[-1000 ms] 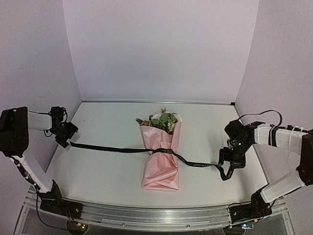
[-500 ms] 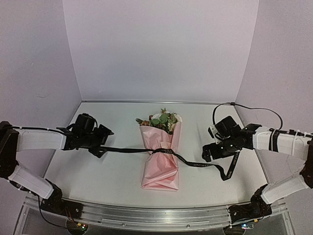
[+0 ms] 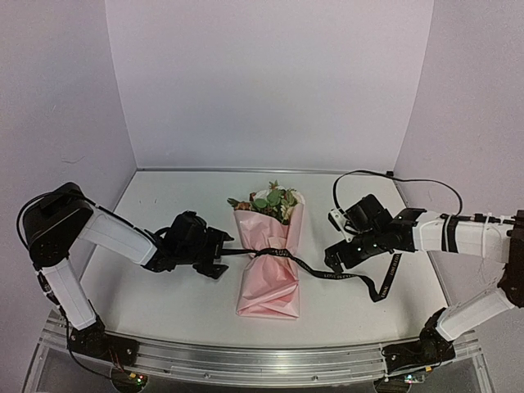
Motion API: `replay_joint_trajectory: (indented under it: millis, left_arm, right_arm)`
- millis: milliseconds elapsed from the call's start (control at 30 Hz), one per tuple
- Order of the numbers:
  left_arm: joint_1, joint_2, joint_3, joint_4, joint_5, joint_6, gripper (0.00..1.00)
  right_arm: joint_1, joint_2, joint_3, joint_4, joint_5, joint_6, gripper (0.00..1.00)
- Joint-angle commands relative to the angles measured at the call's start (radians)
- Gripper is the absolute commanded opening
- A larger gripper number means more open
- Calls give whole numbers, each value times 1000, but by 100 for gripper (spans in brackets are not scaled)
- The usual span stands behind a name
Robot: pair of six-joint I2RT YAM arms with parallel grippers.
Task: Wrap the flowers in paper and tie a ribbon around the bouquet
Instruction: Tie the ribbon around the folded bouquet.
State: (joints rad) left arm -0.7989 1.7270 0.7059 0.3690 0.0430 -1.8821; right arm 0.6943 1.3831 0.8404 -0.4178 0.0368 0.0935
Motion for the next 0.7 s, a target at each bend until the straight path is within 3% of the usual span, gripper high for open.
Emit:
replay_joint_trajectory:
  millis: [0,233,500,667]
  left_arm:
    - [-5,60,63,122,-27,-70,80]
    - [-5,154,109,152,-16,-88,62]
    - [-3,180,123,180,-22,-65,20]
    - [1,191,136,190,-4,-31,6]
  right_arm:
    - [21,13,37,29,12,-74,98]
    - [39,33,43,36,-75,-196,98]
    - [57,82,40,24,-183,-360,98]
    - [93,163,88,8,-190,-421,95]
